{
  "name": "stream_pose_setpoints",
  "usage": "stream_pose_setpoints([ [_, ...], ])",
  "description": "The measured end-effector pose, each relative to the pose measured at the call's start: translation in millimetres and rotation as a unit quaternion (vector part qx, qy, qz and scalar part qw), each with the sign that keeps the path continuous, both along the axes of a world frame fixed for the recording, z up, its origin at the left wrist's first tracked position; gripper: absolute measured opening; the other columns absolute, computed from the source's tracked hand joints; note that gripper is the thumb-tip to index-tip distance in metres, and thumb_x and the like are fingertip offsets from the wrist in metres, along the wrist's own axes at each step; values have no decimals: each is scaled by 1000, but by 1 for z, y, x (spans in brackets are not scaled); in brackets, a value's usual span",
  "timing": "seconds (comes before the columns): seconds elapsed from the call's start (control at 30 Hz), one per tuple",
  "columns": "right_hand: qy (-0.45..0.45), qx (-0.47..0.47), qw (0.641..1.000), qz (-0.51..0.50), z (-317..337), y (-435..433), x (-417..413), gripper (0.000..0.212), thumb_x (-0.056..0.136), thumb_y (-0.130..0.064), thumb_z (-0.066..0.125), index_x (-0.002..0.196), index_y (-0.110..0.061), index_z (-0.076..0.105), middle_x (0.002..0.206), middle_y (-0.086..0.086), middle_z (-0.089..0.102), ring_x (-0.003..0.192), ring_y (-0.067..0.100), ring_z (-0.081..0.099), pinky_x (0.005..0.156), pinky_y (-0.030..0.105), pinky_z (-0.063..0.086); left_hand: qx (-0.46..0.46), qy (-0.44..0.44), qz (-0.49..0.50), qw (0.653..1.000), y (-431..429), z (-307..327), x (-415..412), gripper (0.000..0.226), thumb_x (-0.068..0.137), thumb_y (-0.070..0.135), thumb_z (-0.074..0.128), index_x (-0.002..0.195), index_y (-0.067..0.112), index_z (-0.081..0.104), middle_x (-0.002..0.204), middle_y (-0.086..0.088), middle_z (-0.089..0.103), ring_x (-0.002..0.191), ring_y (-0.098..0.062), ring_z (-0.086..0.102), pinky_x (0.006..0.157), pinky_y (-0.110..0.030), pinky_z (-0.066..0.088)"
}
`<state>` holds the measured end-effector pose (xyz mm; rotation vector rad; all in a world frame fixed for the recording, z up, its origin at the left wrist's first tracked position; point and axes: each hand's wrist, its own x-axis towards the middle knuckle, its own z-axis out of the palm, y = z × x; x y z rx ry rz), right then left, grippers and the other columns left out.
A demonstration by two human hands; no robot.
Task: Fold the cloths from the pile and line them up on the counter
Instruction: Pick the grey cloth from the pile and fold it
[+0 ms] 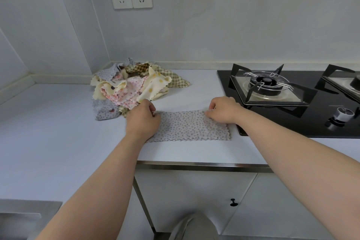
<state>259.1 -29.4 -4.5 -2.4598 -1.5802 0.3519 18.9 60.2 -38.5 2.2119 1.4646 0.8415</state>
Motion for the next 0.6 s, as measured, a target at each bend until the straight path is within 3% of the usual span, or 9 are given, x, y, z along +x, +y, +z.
stream_pose_setpoints([
  [0.1,41,42,998,25,2,-6,4,16,95,-37,61,97,-23,53,107,3,61,100,22,56,84,34,48,-39,-81,3,996,-5,7,3,13,90,15,58,101,16,50,78,2,56,69,-14,52,56,-30,41],
  [0.17,62,69,995,49,8,-13,5,15,96,-30,61,100,-20,49,91,2,58,77,16,54,63,30,42,-60,-127,19,990,-6,14,5,13,91,12,59,101,14,51,80,1,55,69,-15,51,56,-27,39],
  [0.23,75,71,992,74,16,-19,4,15,97,-23,57,104,-21,44,77,4,55,63,17,49,55,30,37,-83,-158,39,983,-7,22,8,14,90,9,58,101,13,50,84,-2,57,72,-17,52,54,-27,39],
  [0.33,93,68,988,99,35,-29,0,12,96,-15,51,103,-25,47,70,2,53,57,17,47,55,30,40,-96,-167,38,981,-8,34,14,13,91,10,57,97,17,48,87,-5,59,74,-21,53,52,-30,37],
  [0.43,131,81,983,100,57,-39,-7,16,93,-11,54,90,-23,66,71,-5,56,59,14,50,52,26,46,-91,-185,1,979,-14,49,17,18,90,8,56,83,22,49,74,-3,56,63,-20,49,51,-28,36],
  [0.6,200,74,972,96,89,-60,-18,28,88,-10,57,85,-27,79,68,-4,58,67,11,54,60,28,55,-56,-210,-60,974,-36,77,17,27,86,-7,50,77,13,66,72,0,63,52,-10,44,39,-14,31],
])
